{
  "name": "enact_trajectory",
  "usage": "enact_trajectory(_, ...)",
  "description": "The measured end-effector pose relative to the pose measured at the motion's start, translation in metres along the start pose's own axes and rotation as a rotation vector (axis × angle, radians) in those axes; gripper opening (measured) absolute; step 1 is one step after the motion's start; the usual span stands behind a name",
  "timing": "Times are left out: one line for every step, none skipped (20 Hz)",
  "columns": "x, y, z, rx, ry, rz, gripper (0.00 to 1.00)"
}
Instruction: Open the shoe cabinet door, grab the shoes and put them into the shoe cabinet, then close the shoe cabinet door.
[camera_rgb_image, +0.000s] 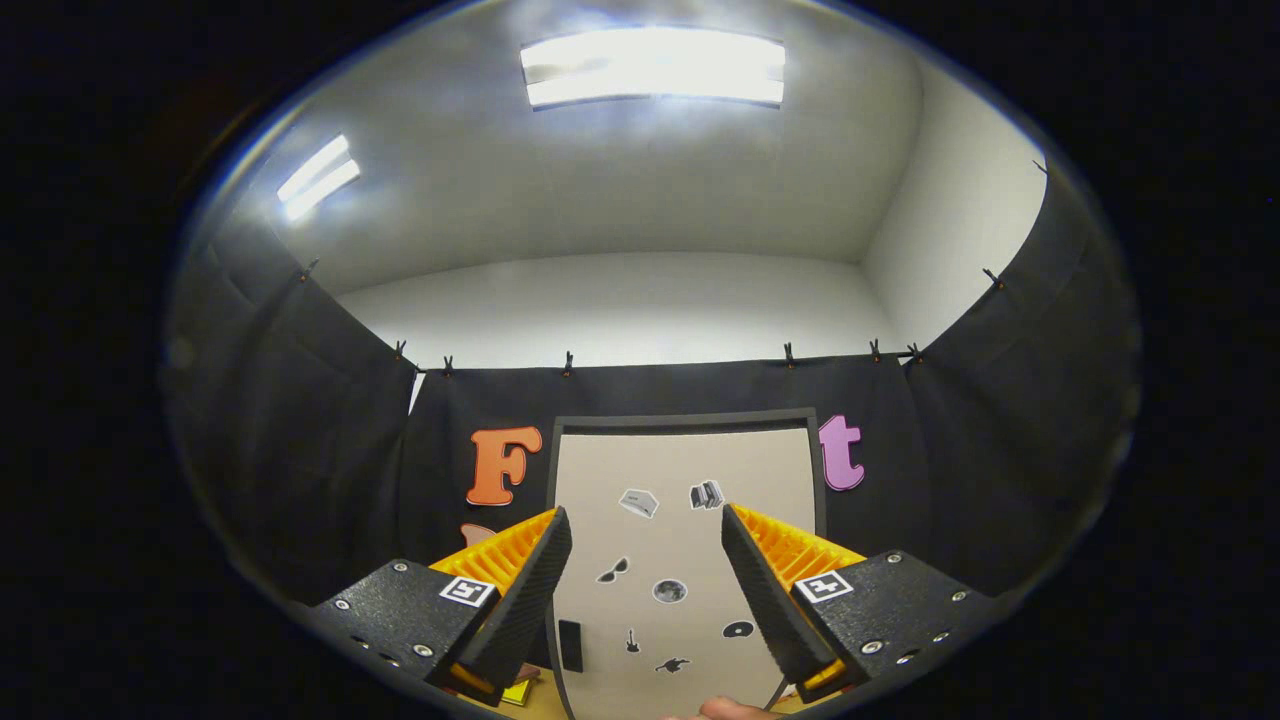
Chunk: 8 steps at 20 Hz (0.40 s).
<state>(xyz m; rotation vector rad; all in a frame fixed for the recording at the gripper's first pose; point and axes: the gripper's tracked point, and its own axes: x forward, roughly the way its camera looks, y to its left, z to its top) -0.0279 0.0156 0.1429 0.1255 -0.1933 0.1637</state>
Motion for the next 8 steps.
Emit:
enact_trajectory(0.0006,0.0006,0.0012,-0.001,-0.001,0.001,0.93)
enact_trajectory(0.0021,0.002,0.0011,-0.005,-0.001,0.003,0.93)
enact_trajectory(0.0032,0.0028,0.001,-0.009,0.0,0.003,0.93)
enact_trajectory(0.0039,0.0042,0.0002,-0.013,0.002,0.004,0.93)
enact_trajectory(0.0048,0.005,-0.0008,-0.017,0.005,0.005,0.93)
enact_trajectory(0.0065,0.0064,-0.002,-0.019,0.009,0.005,0.93)
enact_trajectory(0.0073,0.0076,-0.0033,-0.02,0.014,0.008,0.93)
enact_trajectory(0.0079,0.0094,-0.0043,-0.023,0.018,0.013,0.93)
